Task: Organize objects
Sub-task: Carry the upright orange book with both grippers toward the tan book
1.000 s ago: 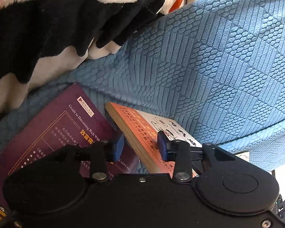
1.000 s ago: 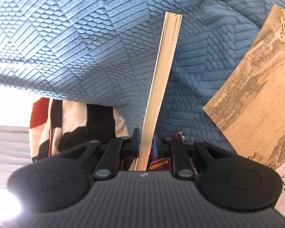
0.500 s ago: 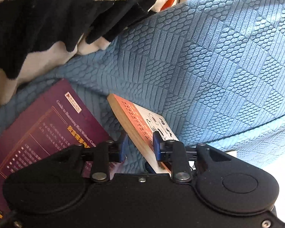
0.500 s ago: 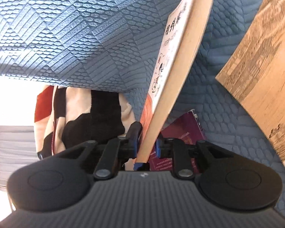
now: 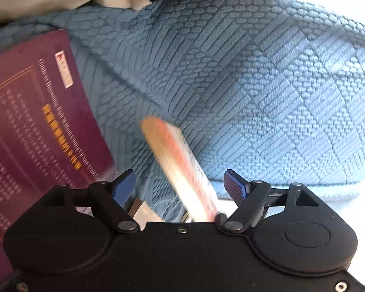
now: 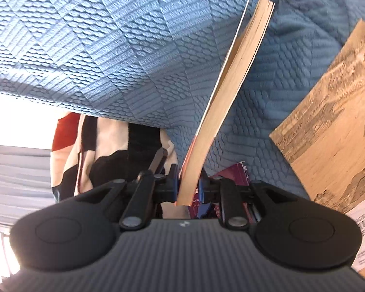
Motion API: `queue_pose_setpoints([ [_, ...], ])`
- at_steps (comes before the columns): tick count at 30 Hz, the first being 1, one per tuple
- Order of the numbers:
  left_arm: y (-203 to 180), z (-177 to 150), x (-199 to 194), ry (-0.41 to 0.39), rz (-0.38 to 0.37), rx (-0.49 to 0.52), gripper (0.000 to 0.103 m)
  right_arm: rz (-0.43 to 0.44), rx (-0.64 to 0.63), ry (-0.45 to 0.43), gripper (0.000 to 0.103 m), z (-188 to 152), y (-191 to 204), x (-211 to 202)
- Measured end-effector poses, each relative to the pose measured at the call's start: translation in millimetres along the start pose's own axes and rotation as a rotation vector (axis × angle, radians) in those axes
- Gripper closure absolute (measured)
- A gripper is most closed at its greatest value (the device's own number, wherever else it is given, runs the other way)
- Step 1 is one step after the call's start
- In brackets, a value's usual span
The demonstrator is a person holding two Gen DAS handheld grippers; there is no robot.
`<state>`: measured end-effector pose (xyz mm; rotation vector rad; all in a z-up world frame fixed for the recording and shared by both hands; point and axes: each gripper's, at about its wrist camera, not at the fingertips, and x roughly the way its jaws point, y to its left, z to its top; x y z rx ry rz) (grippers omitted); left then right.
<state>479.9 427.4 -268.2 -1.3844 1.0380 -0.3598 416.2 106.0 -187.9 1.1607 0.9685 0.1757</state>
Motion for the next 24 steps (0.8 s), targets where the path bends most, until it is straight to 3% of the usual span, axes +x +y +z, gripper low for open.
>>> queue_pose_setpoints([
  [3, -0.2, 5.8, 7.8, 0.010, -0.023, -0.017, 0.028, -0.004, -0.014, 0.005, 0.084, 6.0, -1.1, -8.3],
  [7, -1.0, 13.2, 23.8, 0.048, 0.008, -0.006, 0.031, -0.018, -0.030, 0.013, 0.085, 14.8, -7.3, -19.6],
  [15, -13.1, 5.8, 60.9, 0.179, 0.074, 0.108, 0.053, -0.041, -0.051, -0.025, 0.086, 28.8, -20.5, -44.4],
  [24, -23.9, -8.9, 61.1, 0.185, 0.116, 0.209, 0.064, -0.057, -0.065, -0.046, 0.085, 33.4, -36.1, -55.9],
])
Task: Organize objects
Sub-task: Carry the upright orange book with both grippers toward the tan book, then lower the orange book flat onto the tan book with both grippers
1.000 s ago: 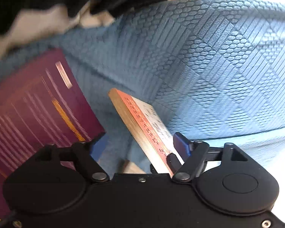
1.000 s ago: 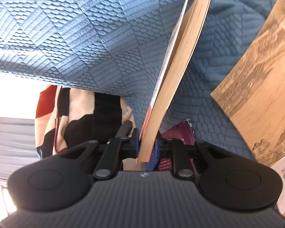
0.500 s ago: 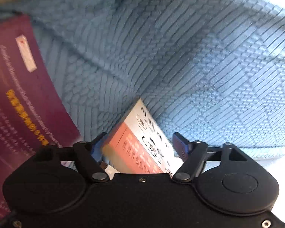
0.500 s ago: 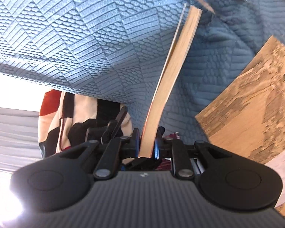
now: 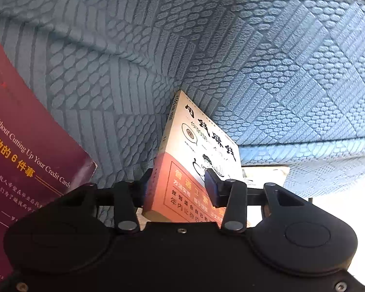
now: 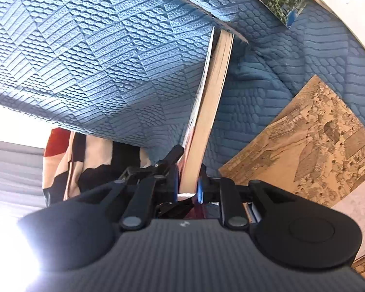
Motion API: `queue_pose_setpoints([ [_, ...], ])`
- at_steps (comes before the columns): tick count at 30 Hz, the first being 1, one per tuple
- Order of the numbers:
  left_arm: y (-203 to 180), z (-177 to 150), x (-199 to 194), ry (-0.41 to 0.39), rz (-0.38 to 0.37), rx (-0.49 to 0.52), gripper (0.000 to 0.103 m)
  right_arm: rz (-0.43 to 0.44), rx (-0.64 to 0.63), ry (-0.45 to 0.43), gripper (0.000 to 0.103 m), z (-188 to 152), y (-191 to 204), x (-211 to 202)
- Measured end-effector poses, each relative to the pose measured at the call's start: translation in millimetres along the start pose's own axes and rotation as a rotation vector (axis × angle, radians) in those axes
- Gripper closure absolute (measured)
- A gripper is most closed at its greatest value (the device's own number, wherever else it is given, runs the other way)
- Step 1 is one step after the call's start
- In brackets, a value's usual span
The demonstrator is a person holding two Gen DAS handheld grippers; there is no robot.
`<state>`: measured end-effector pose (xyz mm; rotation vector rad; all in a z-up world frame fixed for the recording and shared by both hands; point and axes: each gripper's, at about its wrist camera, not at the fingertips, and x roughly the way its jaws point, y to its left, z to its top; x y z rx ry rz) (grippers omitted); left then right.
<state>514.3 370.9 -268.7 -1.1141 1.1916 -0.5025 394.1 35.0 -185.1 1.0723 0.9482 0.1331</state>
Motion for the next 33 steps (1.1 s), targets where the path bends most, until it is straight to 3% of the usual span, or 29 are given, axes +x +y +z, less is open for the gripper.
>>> queue_pose_setpoints([
  [6, -21.6, -11.2, -7.1, -0.032, 0.031, 0.110, 0.072, -0.022, -0.094, -0.029, 0.082, -0.6, -0.4, -12.3],
  [12, -44.7, -33.8, -18.6, -0.073, 0.084, 0.195, 0.073, -0.012, -0.148, -0.029, 0.081, -3.2, 0.1, -29.4],
  [23, -85.6, -84.8, -41.2, -0.113, 0.111, 0.313, 0.074, 0.049, -0.205, -0.012, 0.081, -9.9, 3.7, -81.1],
  [33, -137.1, -128.8, -87.4, -0.138, 0.117, 0.391, 0.074, 0.156, -0.261, -0.011, 0.080, -18.7, 16.0, -137.3],
])
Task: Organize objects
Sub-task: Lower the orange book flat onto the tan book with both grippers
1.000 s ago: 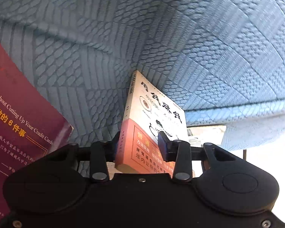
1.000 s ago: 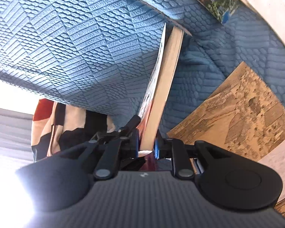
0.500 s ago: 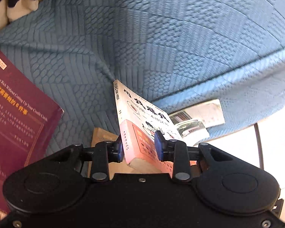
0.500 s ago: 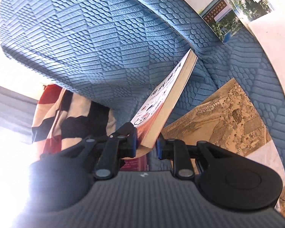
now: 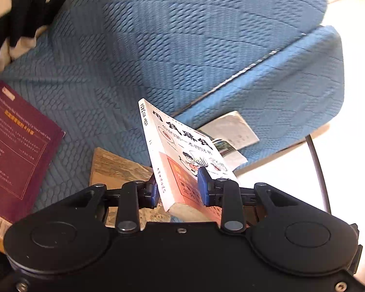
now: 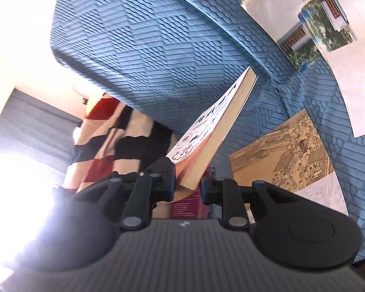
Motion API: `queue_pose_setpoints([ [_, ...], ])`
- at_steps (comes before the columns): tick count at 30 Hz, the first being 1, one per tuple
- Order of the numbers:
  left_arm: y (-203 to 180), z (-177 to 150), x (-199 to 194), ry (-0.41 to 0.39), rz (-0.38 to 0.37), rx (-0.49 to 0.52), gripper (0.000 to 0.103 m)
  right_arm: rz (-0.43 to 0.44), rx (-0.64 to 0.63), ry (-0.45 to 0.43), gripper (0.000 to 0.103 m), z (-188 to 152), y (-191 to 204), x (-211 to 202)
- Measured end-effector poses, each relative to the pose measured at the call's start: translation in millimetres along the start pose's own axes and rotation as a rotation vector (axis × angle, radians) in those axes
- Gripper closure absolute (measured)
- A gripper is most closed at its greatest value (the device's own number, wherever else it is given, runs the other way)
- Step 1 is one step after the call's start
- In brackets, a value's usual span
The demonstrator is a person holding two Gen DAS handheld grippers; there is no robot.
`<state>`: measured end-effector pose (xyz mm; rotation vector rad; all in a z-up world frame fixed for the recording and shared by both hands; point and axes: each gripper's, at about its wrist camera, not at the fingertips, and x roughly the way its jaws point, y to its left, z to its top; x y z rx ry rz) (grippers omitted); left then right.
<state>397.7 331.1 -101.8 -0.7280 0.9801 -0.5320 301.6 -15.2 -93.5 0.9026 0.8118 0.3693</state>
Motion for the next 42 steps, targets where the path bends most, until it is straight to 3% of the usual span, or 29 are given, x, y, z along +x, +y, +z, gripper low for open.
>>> queue_pose_setpoints([
  [8, -39.3, -13.5, -33.9, -0.033, 0.001, 0.079, 0.074, 0.084, -0.017, -0.031, 0.080, -6.4, 7.7, -34.4],
  [14, -46.0, -29.8, -43.4, -0.030, 0.006, 0.086, 0.073, 0.098, -0.028, -0.033, 0.080, -20.9, -0.7, -47.7],
  [24, -18.4, -71.2, -28.2, 0.006, 0.050, 0.051, 0.073, 0.075, -0.055, -0.005, 0.080, -50.4, -42.6, -47.5],
  [42, 28.0, -100.5, 15.0, 0.069, 0.124, -0.033, 0.072, 0.053, 0.042, 0.071, 0.079, -65.2, -106.3, -18.3],
])
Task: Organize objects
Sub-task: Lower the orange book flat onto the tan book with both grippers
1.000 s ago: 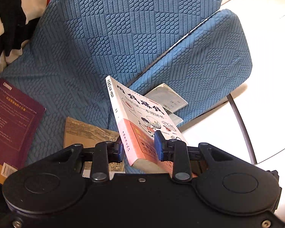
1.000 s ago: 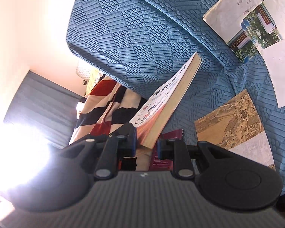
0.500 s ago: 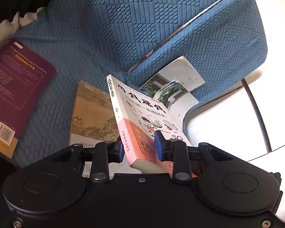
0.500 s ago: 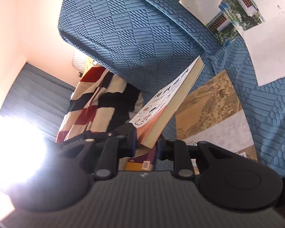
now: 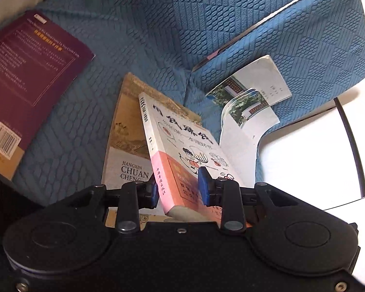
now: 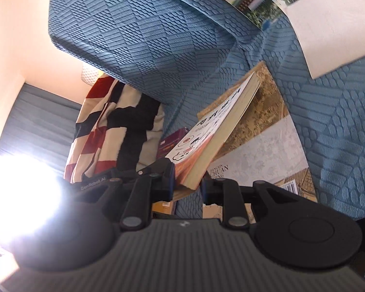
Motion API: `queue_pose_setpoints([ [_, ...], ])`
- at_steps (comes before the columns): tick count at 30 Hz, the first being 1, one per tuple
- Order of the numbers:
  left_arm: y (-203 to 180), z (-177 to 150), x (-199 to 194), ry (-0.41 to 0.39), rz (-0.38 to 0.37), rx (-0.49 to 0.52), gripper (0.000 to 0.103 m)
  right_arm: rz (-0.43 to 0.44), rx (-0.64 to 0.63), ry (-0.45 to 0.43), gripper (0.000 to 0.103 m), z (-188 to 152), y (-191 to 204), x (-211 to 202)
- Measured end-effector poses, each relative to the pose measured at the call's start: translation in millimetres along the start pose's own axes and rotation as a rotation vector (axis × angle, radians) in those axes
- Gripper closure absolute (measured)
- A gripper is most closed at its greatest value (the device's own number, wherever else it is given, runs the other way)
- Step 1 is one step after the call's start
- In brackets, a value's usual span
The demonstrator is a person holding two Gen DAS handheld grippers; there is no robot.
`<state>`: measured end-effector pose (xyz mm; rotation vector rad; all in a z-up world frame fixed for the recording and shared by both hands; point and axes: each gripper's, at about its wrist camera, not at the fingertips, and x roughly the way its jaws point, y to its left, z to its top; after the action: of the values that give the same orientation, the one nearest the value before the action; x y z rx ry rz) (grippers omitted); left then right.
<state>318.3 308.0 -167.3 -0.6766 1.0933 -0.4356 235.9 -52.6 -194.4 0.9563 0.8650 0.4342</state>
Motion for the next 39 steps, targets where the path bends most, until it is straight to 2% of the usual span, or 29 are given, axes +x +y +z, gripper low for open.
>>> queue_pose_setpoints([
  [11, 9.2, -14.1, 14.8, 0.042, 0.024, -0.018, 0.069, -0.037, 0.057, 0.031, 0.079, -9.4, -24.1, 6.3],
  [19, 9.8, -23.4, 23.3, 0.076, 0.060, -0.006, 0.066, -0.087, 0.096, 0.053, 0.073, -15.3, -39.6, 8.4],
  [23, 7.2, -25.6, 26.3, 0.106, 0.116, 0.018, 0.064, -0.161, 0.111, 0.059, 0.068, -13.6, -43.4, 5.8],
  [25, 6.8, -26.3, 23.4, 0.100, 0.142, 0.035, 0.061, -0.198, 0.109, 0.067, 0.068, -12.9, -45.1, 2.8],
  [27, 6.2, -25.6, 18.2, 0.093, 0.134, 0.045, 0.060, -0.235, 0.117, 0.084, 0.067, -12.9, -47.6, -0.4],
  [31, 0.0, -21.5, 4.8, 0.074, 0.157, 0.075, 0.060, -0.263, 0.101, 0.076, 0.068, -13.3, -43.6, -13.5],
  [39, -34.9, -16.7, -29.9, -0.005, 0.153, 0.183, 0.060, -0.299, -0.041, 0.016, 0.068, -5.9, -3.2, -38.6],
])
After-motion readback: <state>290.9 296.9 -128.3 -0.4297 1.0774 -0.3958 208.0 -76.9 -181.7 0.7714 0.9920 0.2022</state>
